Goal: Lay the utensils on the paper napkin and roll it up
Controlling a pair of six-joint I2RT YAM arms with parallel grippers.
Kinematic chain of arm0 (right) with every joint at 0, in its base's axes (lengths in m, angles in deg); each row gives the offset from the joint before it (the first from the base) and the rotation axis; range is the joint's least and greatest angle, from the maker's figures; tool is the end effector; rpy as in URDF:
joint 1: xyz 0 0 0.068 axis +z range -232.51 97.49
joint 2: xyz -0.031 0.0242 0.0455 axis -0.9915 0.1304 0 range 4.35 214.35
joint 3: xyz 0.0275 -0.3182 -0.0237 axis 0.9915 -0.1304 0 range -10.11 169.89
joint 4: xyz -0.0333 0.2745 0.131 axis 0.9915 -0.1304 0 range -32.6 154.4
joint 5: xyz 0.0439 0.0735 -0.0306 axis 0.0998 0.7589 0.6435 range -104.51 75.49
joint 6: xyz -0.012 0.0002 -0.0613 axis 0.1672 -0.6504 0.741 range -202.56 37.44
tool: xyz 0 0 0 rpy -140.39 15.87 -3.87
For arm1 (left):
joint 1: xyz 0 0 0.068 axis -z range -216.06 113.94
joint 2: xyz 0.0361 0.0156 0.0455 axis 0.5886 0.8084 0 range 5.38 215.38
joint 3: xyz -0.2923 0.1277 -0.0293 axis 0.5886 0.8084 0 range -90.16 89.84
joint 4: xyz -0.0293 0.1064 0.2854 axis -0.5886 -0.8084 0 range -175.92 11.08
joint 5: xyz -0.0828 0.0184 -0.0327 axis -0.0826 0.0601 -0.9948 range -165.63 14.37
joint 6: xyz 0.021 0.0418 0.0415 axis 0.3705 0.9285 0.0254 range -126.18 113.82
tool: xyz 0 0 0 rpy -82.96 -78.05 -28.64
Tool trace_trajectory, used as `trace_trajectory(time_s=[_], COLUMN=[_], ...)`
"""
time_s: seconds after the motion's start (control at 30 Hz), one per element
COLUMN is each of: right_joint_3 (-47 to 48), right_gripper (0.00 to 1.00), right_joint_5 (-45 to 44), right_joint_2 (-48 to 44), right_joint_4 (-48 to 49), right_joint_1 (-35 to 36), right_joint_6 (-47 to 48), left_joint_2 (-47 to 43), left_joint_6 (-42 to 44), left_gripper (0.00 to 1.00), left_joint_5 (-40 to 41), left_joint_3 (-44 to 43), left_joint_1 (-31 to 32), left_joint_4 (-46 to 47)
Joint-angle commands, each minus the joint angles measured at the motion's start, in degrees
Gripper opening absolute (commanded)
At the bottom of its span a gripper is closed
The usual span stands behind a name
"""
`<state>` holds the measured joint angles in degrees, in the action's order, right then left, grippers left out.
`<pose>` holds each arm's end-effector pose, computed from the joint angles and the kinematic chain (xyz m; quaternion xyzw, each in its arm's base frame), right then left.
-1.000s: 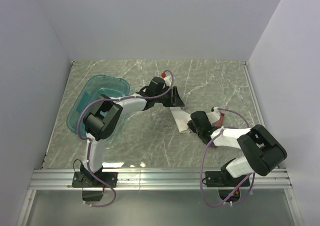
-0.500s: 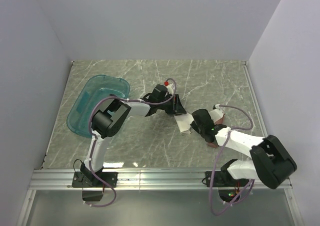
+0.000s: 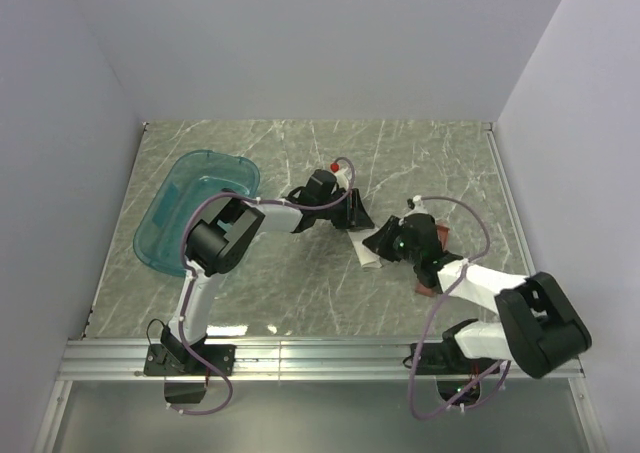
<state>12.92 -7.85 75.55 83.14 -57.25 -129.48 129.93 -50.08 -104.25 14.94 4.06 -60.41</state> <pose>0.2366 0.1177 0.1724 0.1332 0.8522 0.3371 0.3773 0.3916 -0.3599 0.1275 0.0936 0.8475 -0.4786 0.2096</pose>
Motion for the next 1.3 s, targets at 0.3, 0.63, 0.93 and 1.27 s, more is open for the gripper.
trace_trajectory(time_s=[0.3,0.63,0.93,1.27], right_joint_3=[-7.47,-3.25,-7.99,-6.25], right_gripper=[0.22,0.23,0.23,0.23], right_joint_5=[23.05,25.15,28.15,26.57], right_joint_2=[17.12,6.85,16.5,12.67], right_joint_4=[26.52,17.55,28.79,23.02], right_joint_1=[-5.13,-5.13,-5.04,-5.04], right_joint_6=[-2.57,1.04,-1.51,-0.64], left_joint_2=[3.24,5.35,5.97,5.97], left_joint_6=[3.12,4.17,4.17,4.61], left_gripper=[0.45,0.46,0.45,0.45], left_joint_5=[1.02,0.5,0.32,0.85], left_joint_3=[-2.1,-3.15,-3.07,-3.51], left_joint_1=[0.14,-0.04,0.05,-0.04], left_joint_4=[-3.65,-4.09,-4.0,-4.88])
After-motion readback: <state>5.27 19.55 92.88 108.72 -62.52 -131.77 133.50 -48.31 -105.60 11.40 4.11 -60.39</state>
